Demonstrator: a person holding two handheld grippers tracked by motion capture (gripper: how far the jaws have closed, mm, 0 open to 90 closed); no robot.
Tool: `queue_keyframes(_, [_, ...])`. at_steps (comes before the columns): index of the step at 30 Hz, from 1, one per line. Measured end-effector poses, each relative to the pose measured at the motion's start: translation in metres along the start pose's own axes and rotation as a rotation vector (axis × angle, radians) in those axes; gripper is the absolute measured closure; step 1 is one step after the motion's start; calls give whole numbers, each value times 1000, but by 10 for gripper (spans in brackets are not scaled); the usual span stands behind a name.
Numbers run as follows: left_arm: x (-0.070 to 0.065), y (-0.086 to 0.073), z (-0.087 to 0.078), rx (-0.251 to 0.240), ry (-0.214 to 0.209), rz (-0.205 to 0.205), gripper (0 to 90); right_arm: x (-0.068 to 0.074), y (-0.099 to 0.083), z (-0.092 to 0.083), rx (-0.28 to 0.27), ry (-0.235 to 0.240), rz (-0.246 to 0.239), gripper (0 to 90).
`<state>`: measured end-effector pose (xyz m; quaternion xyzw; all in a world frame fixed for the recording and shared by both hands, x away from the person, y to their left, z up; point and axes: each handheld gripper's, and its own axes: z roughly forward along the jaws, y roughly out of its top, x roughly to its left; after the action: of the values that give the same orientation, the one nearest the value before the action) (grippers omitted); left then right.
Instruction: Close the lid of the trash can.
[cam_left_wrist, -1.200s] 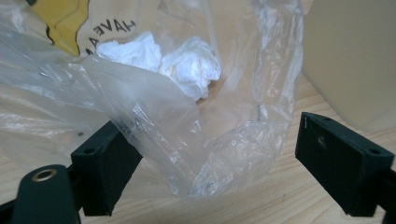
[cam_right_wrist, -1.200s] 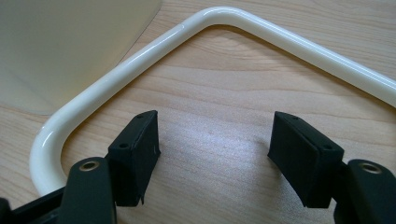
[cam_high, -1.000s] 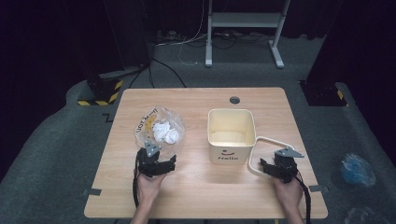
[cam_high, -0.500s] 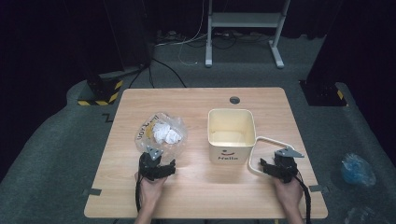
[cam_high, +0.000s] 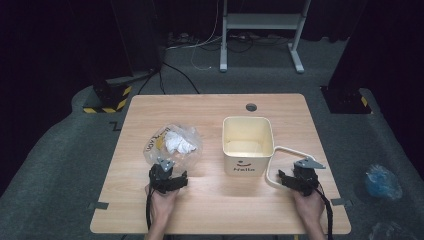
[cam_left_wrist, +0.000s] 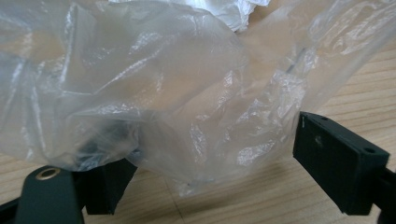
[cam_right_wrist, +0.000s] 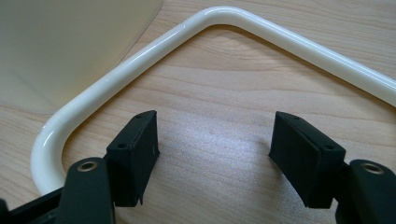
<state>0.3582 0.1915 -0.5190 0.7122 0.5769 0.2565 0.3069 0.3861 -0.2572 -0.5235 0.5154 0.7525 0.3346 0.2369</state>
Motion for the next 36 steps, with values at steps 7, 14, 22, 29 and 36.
queue_keyframes(7, [1, -2, 4, 4, 8, -4, 163, 0, 0, 0, 1, -1, 2, 308])
queue_keyframes(14, [2, -5, 7, 0, 12, -22, 162, -1, 1, 1, 9, -10, 14, 250])
queue_keyframes(22, [4, -4, 7, 6, 17, -34, 153, -2, 1, -2, 26, 18, -9, 192])
queue_keyframes(29, [4, -4, 8, 6, 17, -36, 151, -13, 4, -15, -20, 47, 12, 246])
queue_keyframes(36, [4, -4, 8, 7, 17, -36, 151, -35, 6, -28, -60, 27, 83, 382])
